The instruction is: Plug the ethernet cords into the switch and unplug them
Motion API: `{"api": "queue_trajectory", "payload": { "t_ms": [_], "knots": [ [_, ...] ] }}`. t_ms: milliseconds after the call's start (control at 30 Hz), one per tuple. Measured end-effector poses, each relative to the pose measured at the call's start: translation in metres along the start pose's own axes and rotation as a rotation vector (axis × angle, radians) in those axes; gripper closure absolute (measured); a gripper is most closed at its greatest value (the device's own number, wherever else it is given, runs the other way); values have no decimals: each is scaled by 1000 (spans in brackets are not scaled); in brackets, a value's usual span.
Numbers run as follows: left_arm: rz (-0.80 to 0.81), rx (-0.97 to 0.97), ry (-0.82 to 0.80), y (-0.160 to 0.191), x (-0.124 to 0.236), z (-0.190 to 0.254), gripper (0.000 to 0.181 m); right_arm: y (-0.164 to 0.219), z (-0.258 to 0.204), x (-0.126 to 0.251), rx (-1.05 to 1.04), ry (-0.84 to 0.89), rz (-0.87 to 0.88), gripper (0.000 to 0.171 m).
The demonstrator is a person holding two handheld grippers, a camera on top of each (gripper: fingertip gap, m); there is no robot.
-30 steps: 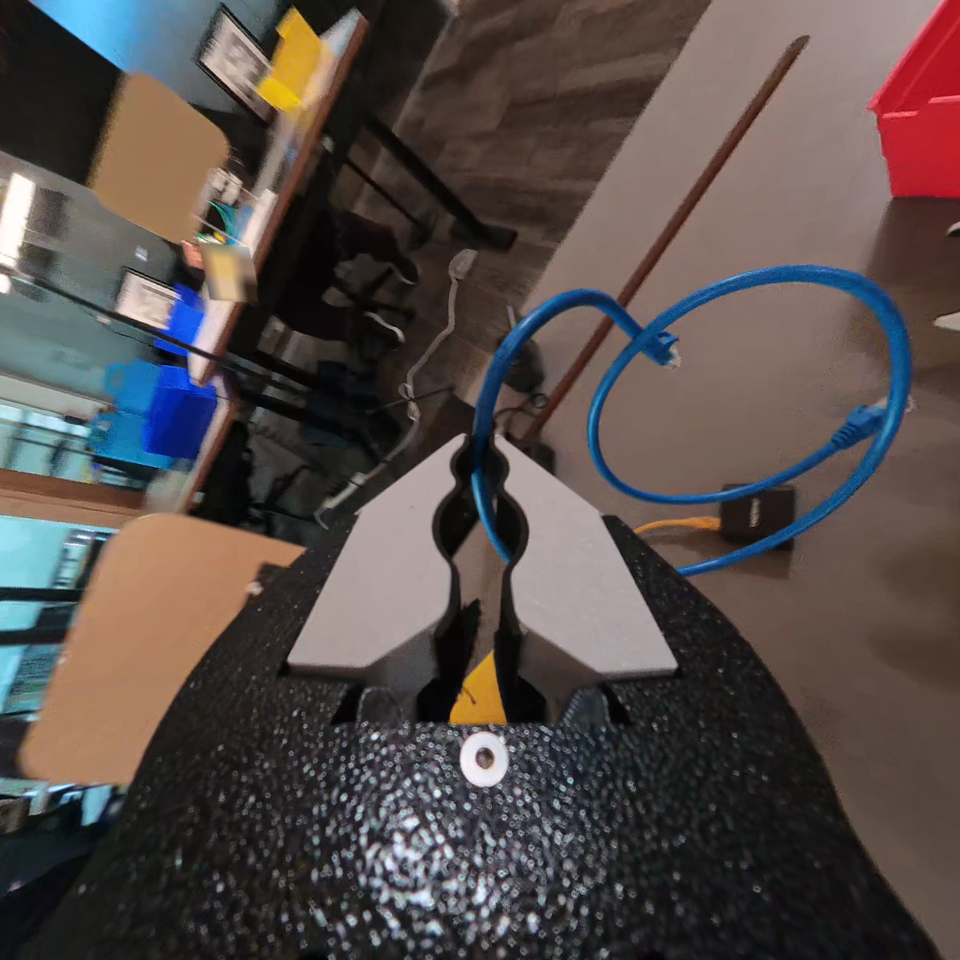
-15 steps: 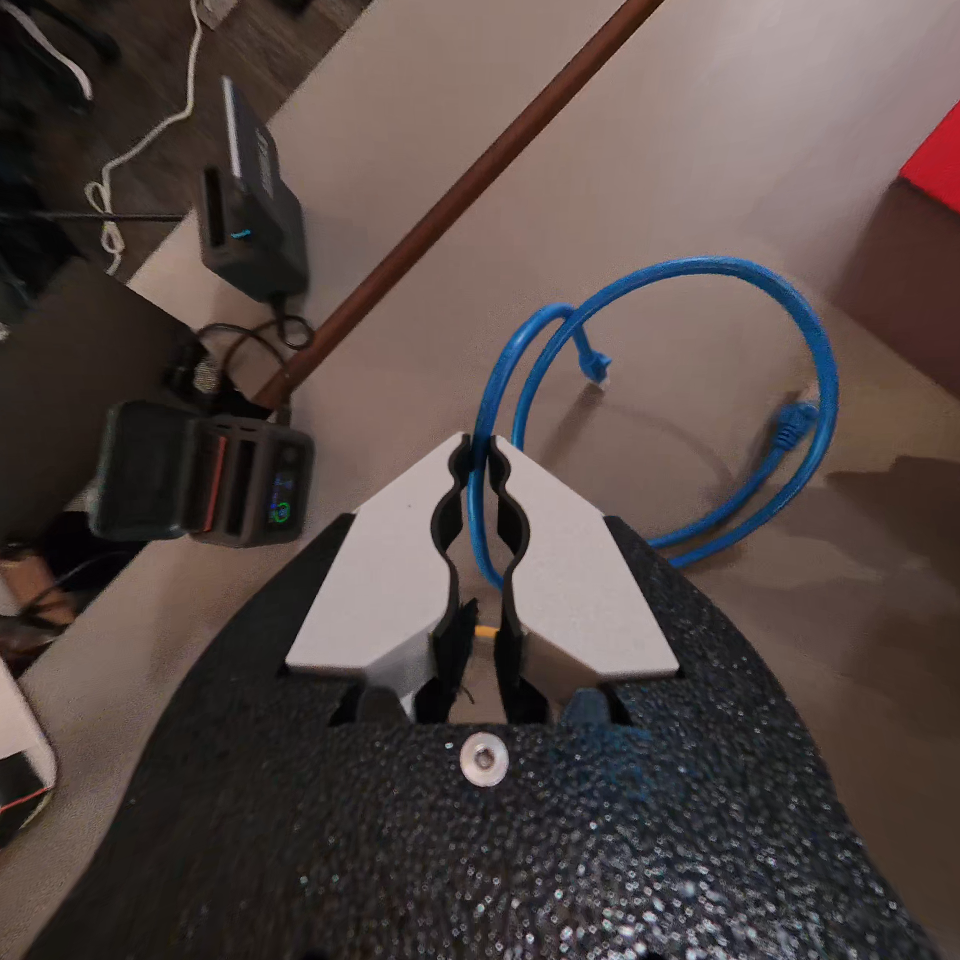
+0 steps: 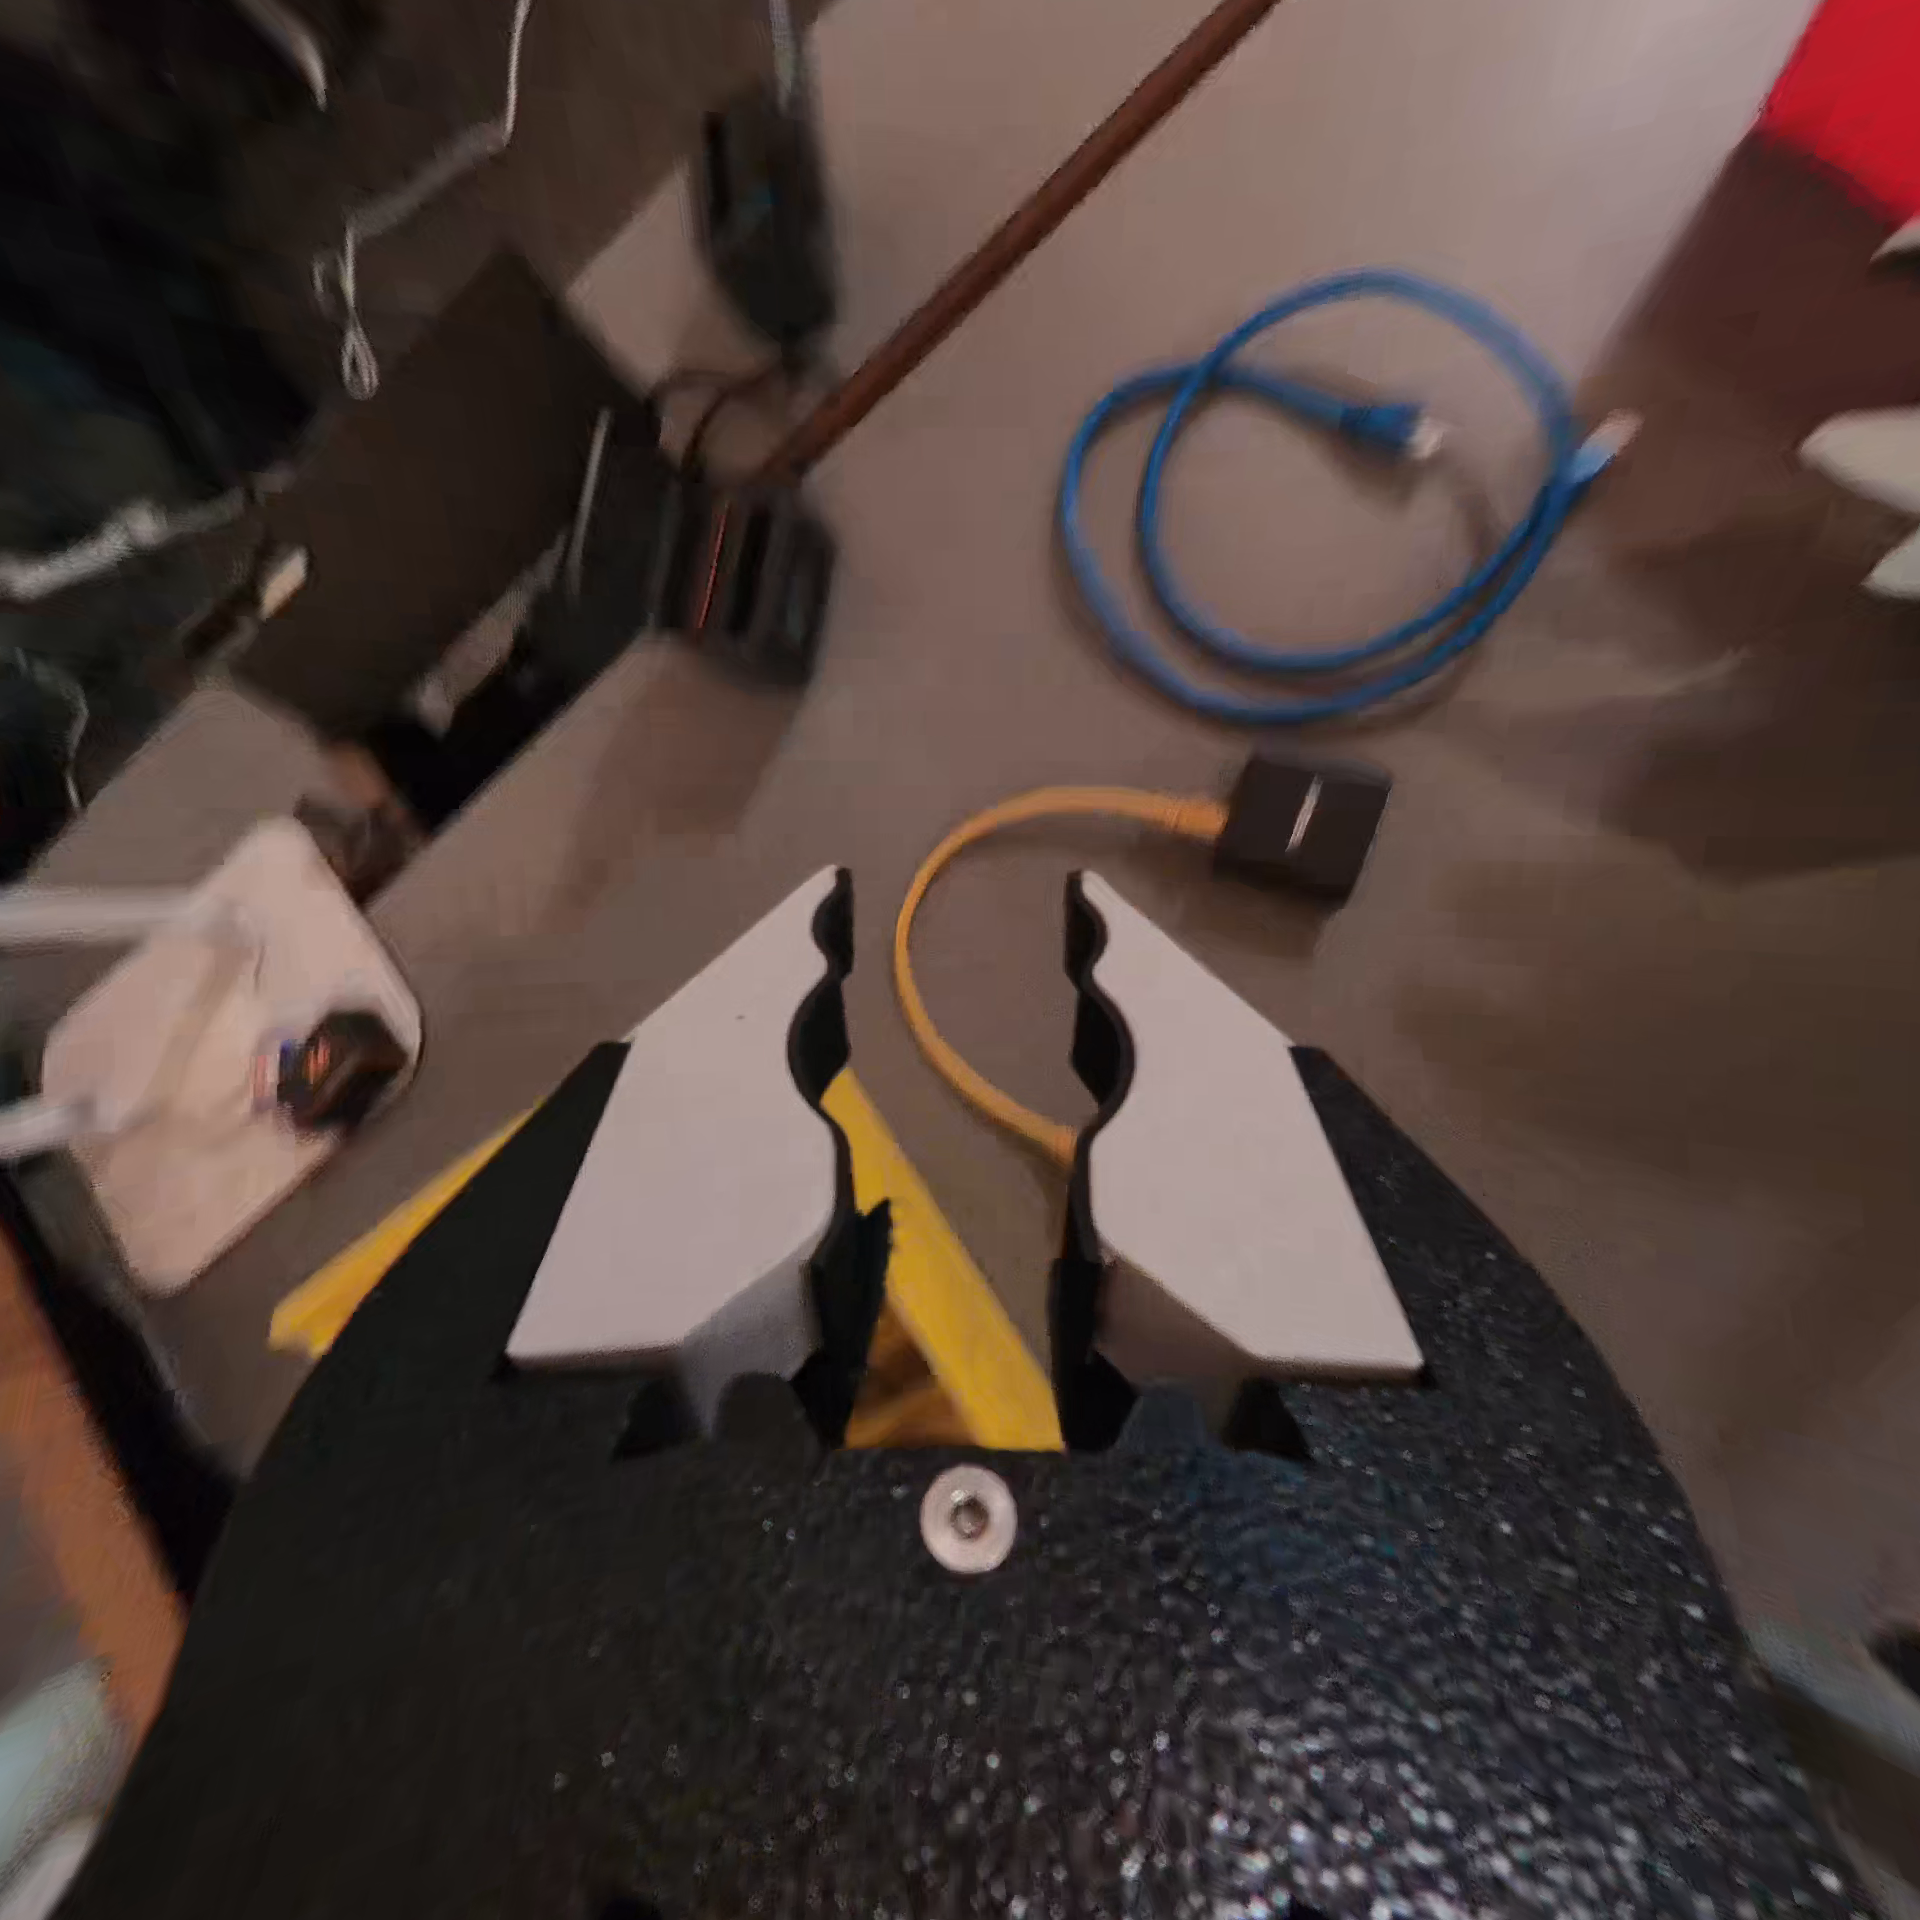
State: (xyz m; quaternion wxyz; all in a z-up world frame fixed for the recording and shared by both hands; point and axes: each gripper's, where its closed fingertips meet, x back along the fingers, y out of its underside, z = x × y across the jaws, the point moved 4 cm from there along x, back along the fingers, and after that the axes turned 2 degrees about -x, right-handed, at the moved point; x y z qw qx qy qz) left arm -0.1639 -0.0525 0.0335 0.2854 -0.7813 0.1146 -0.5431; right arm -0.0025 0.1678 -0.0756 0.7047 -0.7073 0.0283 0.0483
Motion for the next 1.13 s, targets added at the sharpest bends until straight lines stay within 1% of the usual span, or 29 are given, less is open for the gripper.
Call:
{"api": "queue_trajectory", "payload": {
  "t_ms": [33,133,233,333,467,600,667,800,867,900,933,1000,1067,1133],
  "knots": [
    [-56,31,13,20,11,-6,149,-1,-1,1,-8,-10,4,131],
    [-166,122,36,76,35,-16,144,-2,-5,1,-4,-32,9,131],
    [-295,168,-4,135,49,-21,140,0,-10,0,12,-53,-6,132],
    [-408,202,-68,186,56,-28,135,0,-15,0,26,-71,-9,133],
    [-479,300,-104,235,53,-38,128,0,-19,0,32,-83,-15,133],
    [-596,353,-98,279,36,-45,119,1,-18,0,23,-83,-17,133],
    [-635,363,-106,295,27,-49,115,1,-17,0,15,-82,-17,133],
    [-665,394,-86,314,12,-50,126,1,-16,0,10,-80,-19,133],
    [-686,393,-94,320,8,-51,137,2,-17,0,10,-83,-21,133],
    [-695,391,-101,322,7,-52,151,2,-17,0,11,-84,-23,133],
    [-707,398,-118,325,7,-53,161,2,-17,0,12,-85,-23,134],
    [-734,403,-123,328,8,-51,174,2,-17,0,11,-87,-23,134],
    [-746,371,-148,326,13,-51,176,2,-17,0,7,-90,-22,135],
    [-770,325,-204,320,26,-52,177,2,-17,0,4,-94,-21,136]
  ]
}}
